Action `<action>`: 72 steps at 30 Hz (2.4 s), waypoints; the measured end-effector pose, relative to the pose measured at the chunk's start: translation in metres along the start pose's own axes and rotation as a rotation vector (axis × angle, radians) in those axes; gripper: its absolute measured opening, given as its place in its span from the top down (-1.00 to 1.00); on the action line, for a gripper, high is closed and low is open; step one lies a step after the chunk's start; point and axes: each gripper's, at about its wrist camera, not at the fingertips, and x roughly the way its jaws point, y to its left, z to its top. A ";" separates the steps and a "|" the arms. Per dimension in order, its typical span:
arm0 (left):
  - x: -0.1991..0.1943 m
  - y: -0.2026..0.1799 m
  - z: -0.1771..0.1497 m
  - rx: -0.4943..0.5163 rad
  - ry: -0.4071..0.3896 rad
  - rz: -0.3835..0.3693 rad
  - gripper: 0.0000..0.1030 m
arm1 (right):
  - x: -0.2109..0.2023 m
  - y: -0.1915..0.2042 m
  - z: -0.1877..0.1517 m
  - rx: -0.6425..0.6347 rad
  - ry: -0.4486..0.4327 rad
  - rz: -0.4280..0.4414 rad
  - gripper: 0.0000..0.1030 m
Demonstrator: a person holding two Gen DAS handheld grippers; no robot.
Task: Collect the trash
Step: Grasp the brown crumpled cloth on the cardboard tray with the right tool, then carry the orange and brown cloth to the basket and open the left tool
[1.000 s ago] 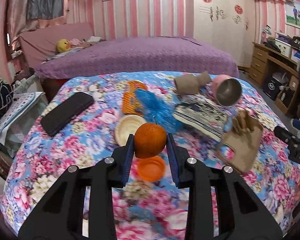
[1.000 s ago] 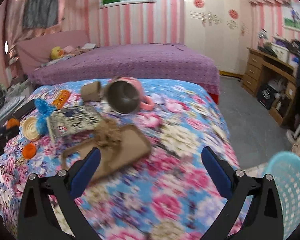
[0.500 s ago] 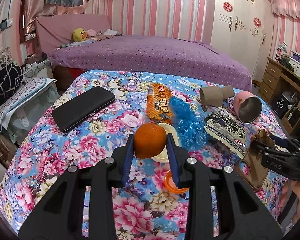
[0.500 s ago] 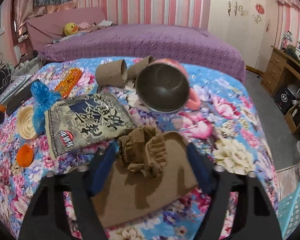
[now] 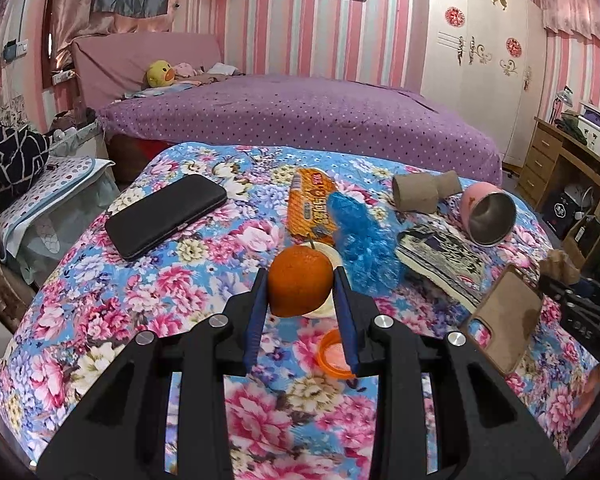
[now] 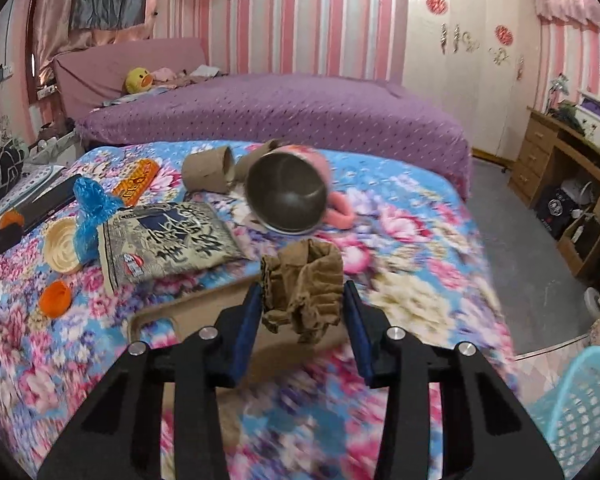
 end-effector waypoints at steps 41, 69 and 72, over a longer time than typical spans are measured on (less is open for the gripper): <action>-0.059 -0.146 -0.043 0.146 -0.071 -0.127 0.40 | -0.116 -0.155 -0.075 0.183 -0.103 -0.163 0.20; -0.076 -0.286 -0.083 0.238 -0.072 -0.295 0.40 | -0.157 -0.277 -0.124 0.298 -0.116 -0.336 0.20; -0.081 -0.311 -0.093 0.262 -0.067 -0.345 0.39 | -0.161 -0.286 -0.130 0.287 -0.111 -0.354 0.20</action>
